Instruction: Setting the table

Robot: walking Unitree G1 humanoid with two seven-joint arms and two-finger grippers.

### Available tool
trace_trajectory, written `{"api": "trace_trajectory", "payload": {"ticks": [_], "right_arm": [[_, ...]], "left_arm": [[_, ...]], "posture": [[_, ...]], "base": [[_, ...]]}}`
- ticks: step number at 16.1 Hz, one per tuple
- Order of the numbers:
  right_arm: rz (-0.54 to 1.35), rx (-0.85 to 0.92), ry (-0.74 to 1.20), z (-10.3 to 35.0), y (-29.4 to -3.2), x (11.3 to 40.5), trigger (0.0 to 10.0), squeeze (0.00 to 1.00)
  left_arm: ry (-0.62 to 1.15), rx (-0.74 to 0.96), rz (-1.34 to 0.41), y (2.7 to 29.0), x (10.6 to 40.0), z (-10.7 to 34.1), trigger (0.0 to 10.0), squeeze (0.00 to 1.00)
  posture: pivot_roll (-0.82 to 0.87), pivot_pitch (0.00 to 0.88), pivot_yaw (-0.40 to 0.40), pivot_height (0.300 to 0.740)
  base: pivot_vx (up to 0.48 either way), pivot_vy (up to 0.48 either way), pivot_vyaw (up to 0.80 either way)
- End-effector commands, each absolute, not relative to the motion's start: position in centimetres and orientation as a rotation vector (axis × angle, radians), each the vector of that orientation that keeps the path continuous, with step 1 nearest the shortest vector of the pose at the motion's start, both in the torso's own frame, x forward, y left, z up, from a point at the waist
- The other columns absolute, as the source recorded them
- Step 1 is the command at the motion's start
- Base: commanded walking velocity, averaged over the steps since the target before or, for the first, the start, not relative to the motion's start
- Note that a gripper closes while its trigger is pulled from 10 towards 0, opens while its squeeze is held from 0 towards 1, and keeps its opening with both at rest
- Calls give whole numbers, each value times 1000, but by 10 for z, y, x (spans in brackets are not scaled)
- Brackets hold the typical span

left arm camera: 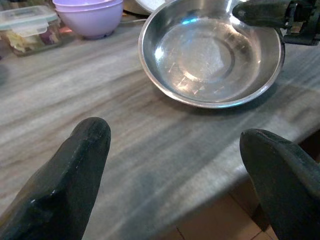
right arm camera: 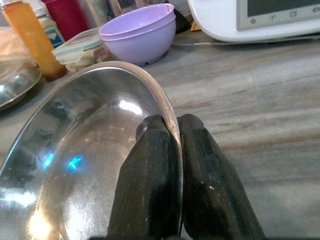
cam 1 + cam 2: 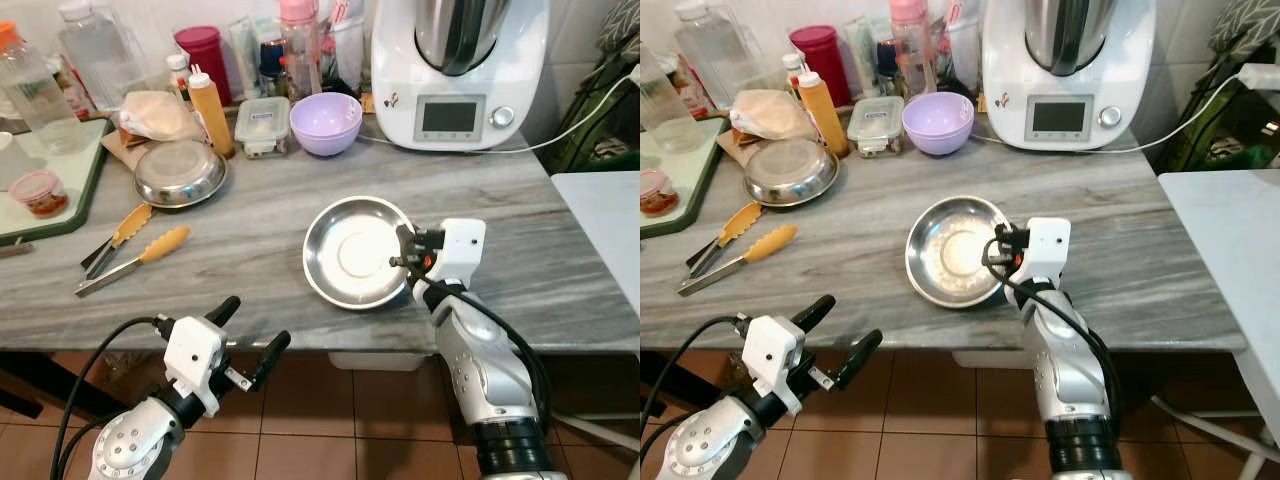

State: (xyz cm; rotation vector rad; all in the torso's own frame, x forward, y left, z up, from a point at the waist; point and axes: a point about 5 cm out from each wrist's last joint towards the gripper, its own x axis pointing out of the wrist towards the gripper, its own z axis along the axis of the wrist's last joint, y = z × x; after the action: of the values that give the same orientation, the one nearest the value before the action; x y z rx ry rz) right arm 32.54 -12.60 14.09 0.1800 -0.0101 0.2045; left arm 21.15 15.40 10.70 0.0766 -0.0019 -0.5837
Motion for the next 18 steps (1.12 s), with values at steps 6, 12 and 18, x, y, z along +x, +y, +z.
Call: {"api": "trace_trajectory", "payload": {"ticks": [6,12,18], "right_arm": [[235,296,97,128,-106,337,10000,0],[285,393,181,120,-86,340,10000,0],[255,447,275,116,-79,349,10000,0]], "left_arm": [[8,74,-619,148,210,109,10000,0],[11,65,-625,145,209,109,10000,0],[10,67,-630,145,211,110,10000,0]], "posture": [[-59,122,85,740],[-58,120,84,740],[-54,122,84,740]], "base": [[0,0,0],[0,0,0],[0,0,0]]}}
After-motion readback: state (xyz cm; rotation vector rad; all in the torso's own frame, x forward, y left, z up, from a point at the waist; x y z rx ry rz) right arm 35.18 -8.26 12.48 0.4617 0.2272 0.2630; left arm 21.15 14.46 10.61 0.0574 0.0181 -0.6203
